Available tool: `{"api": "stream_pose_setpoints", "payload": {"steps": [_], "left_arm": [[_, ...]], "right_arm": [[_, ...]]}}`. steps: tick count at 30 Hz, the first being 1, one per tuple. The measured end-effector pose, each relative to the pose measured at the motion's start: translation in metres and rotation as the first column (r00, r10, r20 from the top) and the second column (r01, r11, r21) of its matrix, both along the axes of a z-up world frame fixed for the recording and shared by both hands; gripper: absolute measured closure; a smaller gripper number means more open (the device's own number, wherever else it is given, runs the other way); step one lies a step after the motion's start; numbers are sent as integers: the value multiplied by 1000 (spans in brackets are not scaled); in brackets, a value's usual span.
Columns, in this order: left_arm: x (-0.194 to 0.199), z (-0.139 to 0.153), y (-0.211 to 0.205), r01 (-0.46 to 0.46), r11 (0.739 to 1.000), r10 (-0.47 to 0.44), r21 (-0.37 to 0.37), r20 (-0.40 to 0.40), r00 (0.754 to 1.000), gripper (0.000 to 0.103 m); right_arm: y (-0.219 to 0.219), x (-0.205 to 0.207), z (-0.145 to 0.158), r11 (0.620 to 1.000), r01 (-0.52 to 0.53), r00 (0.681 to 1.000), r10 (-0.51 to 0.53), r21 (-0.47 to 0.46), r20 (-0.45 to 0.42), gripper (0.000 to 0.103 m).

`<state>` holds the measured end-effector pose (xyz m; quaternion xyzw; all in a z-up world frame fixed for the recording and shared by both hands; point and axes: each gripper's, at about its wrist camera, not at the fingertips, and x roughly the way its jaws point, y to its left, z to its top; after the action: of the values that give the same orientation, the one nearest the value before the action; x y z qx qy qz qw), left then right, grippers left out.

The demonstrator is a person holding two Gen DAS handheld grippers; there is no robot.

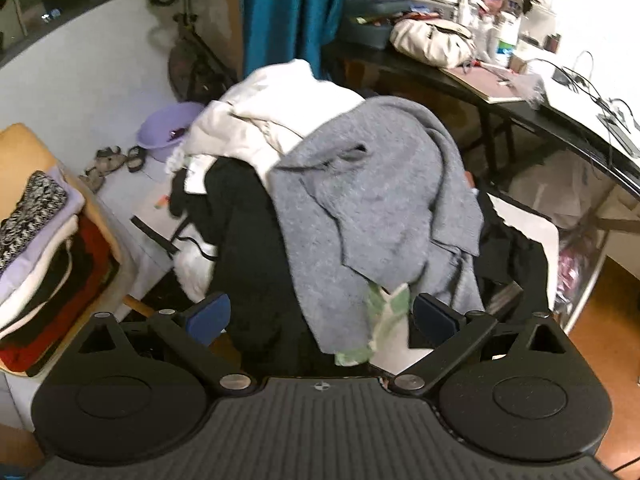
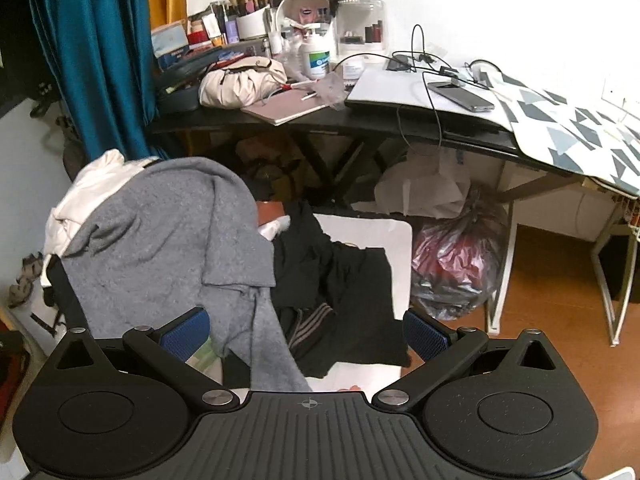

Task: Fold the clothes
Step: 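Move both grippers toward the grey sweater on the clothes pile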

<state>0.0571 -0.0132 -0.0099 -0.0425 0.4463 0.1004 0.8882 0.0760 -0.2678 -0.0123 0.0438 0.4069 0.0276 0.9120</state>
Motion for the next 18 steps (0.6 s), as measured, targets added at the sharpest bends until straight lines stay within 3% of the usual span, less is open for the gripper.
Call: {"api": "stream_pose_setpoints", "payload": {"steps": [6, 13, 18], "left_arm": [[1, 2, 8, -10, 998, 9, 60, 28, 1000, 2], [14, 0, 16, 37, 999, -39, 31, 65, 997, 2], [32, 3, 26, 76, 997, -77, 15, 94, 993, 2]], "right_arm": [[7, 3, -7, 1000, -2, 1000, 2, -19, -8, 1], [22, 6, -10, 995, 34, 999, -34, -97, 5, 1], [33, 11, -7, 992, 73, 997, -71, -102, 28, 1]]}}
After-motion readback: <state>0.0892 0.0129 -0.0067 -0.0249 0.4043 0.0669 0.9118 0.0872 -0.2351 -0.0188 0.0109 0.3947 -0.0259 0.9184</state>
